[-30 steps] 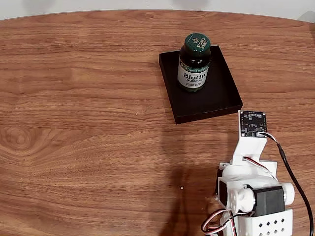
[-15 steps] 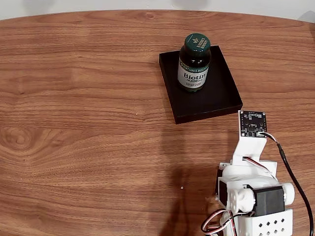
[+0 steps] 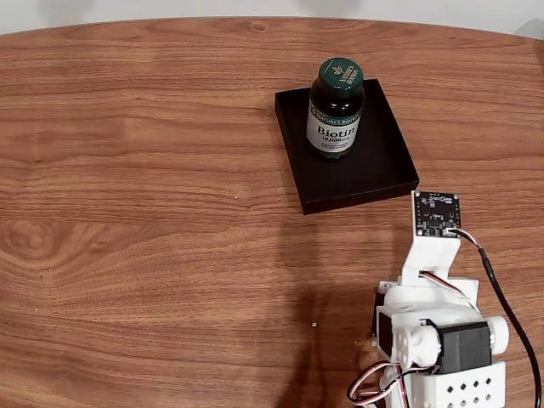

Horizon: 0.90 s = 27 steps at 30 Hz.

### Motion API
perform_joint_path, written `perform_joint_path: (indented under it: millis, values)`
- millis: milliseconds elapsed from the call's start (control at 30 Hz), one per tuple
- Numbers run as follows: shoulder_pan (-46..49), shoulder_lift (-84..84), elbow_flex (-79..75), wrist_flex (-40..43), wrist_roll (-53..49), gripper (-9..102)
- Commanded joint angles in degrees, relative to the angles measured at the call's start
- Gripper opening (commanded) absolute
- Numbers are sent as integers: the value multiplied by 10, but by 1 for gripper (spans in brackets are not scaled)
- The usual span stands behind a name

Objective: Pick up the pill bottle and place it in the black box.

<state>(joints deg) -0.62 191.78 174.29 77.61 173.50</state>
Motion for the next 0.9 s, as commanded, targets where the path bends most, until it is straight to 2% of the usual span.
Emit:
perform_joint_path:
  millis: [0, 867]
  values:
    - [-2, -4, -7, 86, -25, 0]
    - [-2, -4, -7, 86, -25, 0]
